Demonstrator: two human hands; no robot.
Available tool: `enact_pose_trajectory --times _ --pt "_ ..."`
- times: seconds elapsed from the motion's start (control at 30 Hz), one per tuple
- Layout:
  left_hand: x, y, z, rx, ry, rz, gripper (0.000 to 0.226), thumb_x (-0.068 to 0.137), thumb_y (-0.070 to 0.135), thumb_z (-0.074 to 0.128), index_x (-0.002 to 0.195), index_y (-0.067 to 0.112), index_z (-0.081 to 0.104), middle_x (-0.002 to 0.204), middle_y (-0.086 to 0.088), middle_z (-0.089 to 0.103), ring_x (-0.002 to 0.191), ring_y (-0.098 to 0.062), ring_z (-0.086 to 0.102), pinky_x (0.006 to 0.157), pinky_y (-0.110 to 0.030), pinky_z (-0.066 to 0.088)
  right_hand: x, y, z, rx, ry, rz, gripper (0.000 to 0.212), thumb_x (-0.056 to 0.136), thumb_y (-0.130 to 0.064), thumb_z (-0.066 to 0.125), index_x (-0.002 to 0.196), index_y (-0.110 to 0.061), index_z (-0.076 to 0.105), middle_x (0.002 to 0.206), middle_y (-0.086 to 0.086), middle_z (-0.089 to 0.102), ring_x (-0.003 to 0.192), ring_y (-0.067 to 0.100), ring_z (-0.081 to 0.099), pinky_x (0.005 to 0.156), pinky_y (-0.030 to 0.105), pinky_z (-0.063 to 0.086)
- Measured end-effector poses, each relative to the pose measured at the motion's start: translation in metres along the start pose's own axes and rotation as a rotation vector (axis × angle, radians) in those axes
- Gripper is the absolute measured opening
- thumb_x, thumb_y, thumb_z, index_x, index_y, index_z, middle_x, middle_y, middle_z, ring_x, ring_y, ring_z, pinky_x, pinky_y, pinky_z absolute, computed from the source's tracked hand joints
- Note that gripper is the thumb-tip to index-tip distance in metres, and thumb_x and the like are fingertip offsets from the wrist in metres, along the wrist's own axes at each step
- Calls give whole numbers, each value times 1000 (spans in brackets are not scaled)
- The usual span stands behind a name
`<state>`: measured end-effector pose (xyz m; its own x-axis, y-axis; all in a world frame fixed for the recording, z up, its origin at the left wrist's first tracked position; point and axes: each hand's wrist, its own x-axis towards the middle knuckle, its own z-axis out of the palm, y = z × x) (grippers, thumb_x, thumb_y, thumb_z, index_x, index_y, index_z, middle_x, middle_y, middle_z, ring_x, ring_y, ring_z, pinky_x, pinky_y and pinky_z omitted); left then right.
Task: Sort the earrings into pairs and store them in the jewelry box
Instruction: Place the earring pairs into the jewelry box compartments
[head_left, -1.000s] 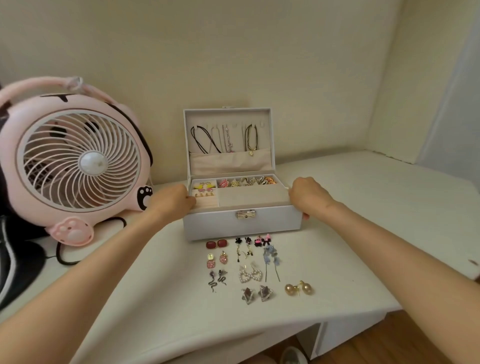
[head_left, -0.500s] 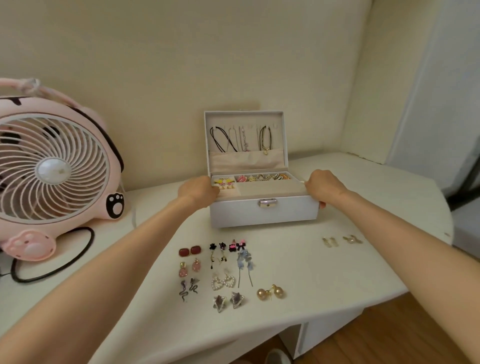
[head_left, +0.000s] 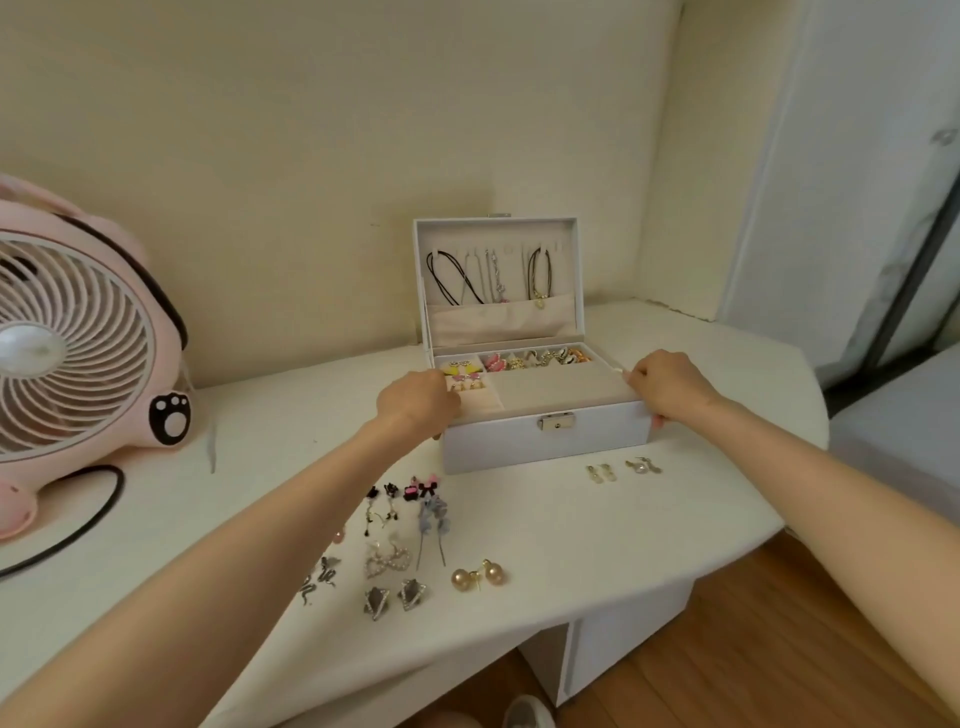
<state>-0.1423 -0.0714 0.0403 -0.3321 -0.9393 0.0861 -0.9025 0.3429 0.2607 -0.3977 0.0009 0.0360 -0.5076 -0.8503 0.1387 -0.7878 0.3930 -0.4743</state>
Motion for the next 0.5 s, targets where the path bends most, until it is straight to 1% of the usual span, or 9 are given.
enact_pose_trajectory --times 0.07,0.13,0.17,0.2,0.27,0.33,0.37,0.43,0.5 --pt "-8 7 -1 145 98 3 18 94 14 39 93 6 55 91 -9 66 86 -27 61 66 -29 37 -8 3 0 -11 73 -17 34 97 -25 40 81 -4 61 84 17 65 77 35 64 69 36 48" --pt "-17 19 -2 301 280 68 19 96 17 41 110 5 47 106 -10 63 95 -30 61 63 -31 33 -18 2 -2 -79 246 -75 31 96 -31 43 94 -7 62 94 12 65 89 33 60 68 33 41" --pt "-21 26 -2 314 383 132 20 97 20 41 111 6 45 107 -10 61 94 -31 61 61 -32 32 -25 1 -4 -76 310 -125 27 95 -31 46 94 -9 62 93 9 65 90 32 59 67 31 39" --pt "-26 33 -1 279 466 213 20 97 22 40 110 7 44 106 -9 61 92 -33 61 60 -33 30 -31 -2 -7 -37 321 -171 22 92 -31 51 91 -12 63 89 5 65 88 29 58 66 30 37" --pt "-35 48 5 156 545 410 20 97 24 40 105 7 47 99 -11 63 85 -35 61 57 -35 30 -44 -7 -11 49 190 -251 12 85 -30 62 79 -20 65 74 -5 61 78 21 56 61 27 35" --pt "-42 60 17 67 475 597 21 95 25 43 103 7 51 93 -11 67 79 -36 61 58 -36 37 -53 -10 -11 -19 -8 -301 6 79 -29 68 73 -29 67 61 -14 53 72 15 53 60 26 36" --pt "-45 66 24 64 402 654 22 95 26 44 104 8 52 94 -9 68 81 -35 61 61 -36 39 -56 -9 -9 -96 -82 -320 5 78 -28 68 75 -32 69 58 -15 51 71 13 53 62 25 37" --pt "-45 74 41 118 258 686 25 95 29 45 110 11 53 106 -8 67 95 -32 61 70 -36 42 -59 -6 -1 -210 -148 -339 11 78 -27 67 84 -34 73 59 -14 53 73 12 55 64 24 38" --pt "-39 79 54 176 169 664 27 94 27 46 115 10 53 113 -10 64 105 -31 58 77 -37 44 -59 0 7 -213 -139 -325 15 79 -26 65 88 -34 74 62 -14 54 80 13 58 66 23 38"
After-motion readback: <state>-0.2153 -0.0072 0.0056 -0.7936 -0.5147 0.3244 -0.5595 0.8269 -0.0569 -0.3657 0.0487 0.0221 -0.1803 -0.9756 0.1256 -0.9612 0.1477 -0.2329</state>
